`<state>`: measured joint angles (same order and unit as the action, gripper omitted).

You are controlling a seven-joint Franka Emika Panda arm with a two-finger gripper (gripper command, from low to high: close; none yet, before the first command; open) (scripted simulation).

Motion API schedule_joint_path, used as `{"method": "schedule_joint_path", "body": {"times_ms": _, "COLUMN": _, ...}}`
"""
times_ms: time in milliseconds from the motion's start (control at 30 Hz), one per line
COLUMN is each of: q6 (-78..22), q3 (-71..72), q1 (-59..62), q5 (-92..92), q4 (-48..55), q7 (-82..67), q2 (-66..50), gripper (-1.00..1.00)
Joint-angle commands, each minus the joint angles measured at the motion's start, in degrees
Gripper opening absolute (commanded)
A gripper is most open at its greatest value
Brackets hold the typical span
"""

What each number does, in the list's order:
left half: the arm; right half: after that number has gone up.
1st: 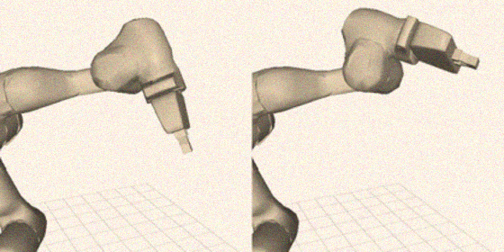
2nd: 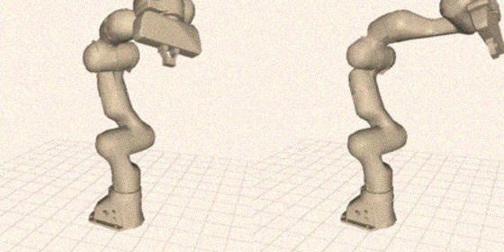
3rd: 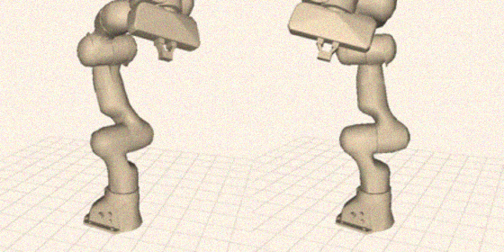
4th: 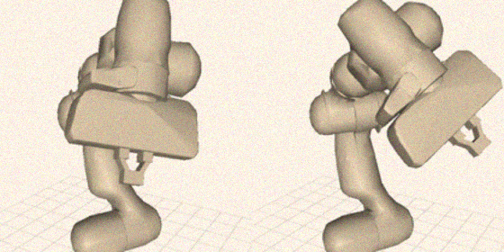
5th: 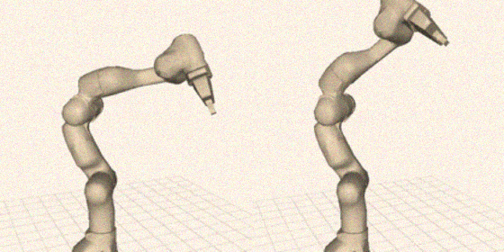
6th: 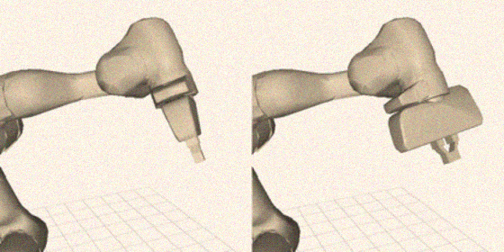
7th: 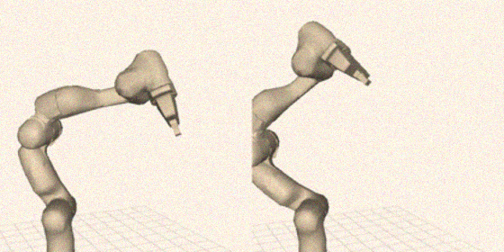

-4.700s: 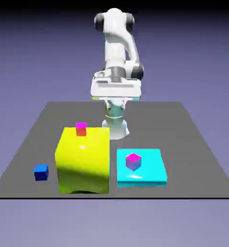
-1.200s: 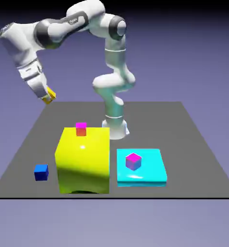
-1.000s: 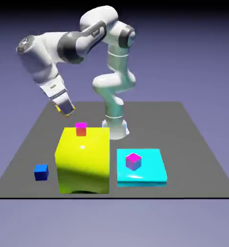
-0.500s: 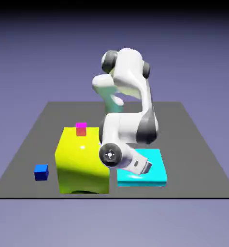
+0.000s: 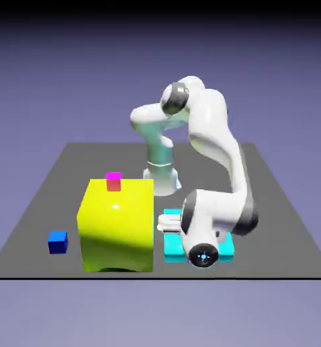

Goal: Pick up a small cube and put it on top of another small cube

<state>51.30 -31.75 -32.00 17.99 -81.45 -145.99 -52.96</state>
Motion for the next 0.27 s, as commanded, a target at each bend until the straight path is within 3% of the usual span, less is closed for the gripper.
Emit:
{"method": "schedule_joint_path", "body": {"times_ms": 0, "q6": 1.3, "q3": -0.1, "q1": -0.6, "q5": 0.1, "q4": -2.1, "q7": -0.1, "q2": 0.6, "gripper": -1.0}}
{"method": "schedule_joint_path", "body": {"times_ms": 167, "q6": 7.5, "q3": -0.4, "q1": -3.5, "q5": 0.0, "q4": -11.8, "q7": -0.6, "q2": 3.6, "gripper": -1.0}}
{"method": "schedule_joint_path", "body": {"times_ms": 200, "q6": 7.5, "q3": -0.4, "q1": -3.5, "q5": 0.0, "q4": -11.8, "q7": -0.6, "q2": 3.6, "gripper": 1.0}}
{"method": "schedule_joint_path", "body": {"times_ms": 233, "q6": 7.5, "q3": -0.4, "q1": -3.5, "q5": 0.0, "q4": -11.8, "q7": -0.6, "q2": 3.6, "gripper": 1.0}}
